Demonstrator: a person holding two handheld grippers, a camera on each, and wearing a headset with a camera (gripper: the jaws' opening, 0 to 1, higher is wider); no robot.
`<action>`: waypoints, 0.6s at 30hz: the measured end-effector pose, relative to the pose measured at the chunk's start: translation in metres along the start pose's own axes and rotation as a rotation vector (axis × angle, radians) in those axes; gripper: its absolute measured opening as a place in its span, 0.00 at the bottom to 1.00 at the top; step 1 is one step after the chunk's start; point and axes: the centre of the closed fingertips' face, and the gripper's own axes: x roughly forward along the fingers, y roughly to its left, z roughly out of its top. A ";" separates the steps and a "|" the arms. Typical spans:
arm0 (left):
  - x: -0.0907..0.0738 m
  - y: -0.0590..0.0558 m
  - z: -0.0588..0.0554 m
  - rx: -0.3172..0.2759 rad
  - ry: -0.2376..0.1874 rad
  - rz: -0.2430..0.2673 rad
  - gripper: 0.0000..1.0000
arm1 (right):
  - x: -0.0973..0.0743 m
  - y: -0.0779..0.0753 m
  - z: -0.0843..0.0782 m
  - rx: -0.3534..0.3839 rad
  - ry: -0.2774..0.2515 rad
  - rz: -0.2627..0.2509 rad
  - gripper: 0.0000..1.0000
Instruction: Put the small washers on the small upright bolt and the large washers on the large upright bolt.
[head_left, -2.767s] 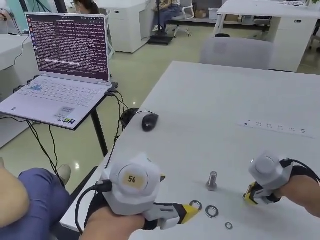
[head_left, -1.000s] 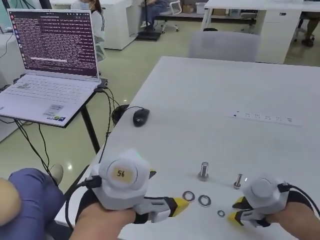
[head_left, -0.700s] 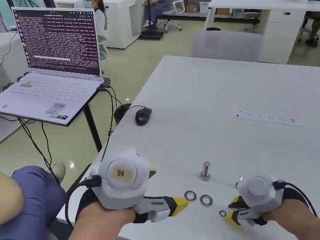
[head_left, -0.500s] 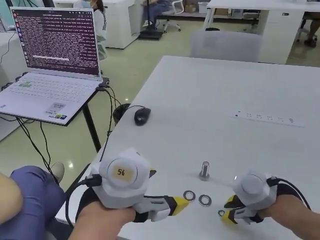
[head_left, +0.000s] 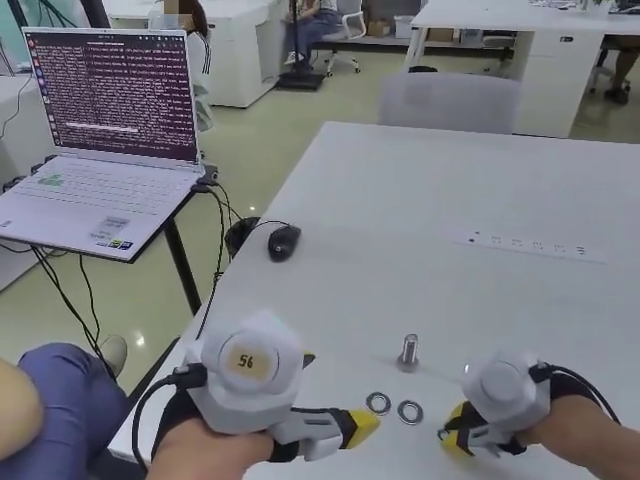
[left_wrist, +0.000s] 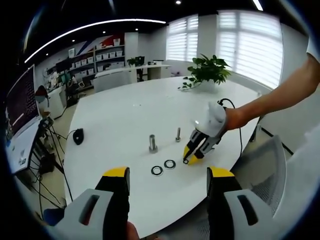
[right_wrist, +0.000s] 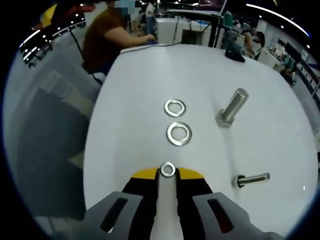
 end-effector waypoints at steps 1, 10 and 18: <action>0.000 0.000 0.001 0.000 -0.003 0.001 0.62 | 0.000 0.000 0.000 0.000 0.002 0.003 0.15; -0.001 0.003 0.004 0.009 -0.008 0.007 0.62 | 0.000 0.003 -0.001 -0.165 0.116 0.069 0.17; -0.003 0.004 0.002 -0.002 -0.012 0.016 0.62 | 0.001 0.006 -0.001 -0.239 0.146 0.093 0.15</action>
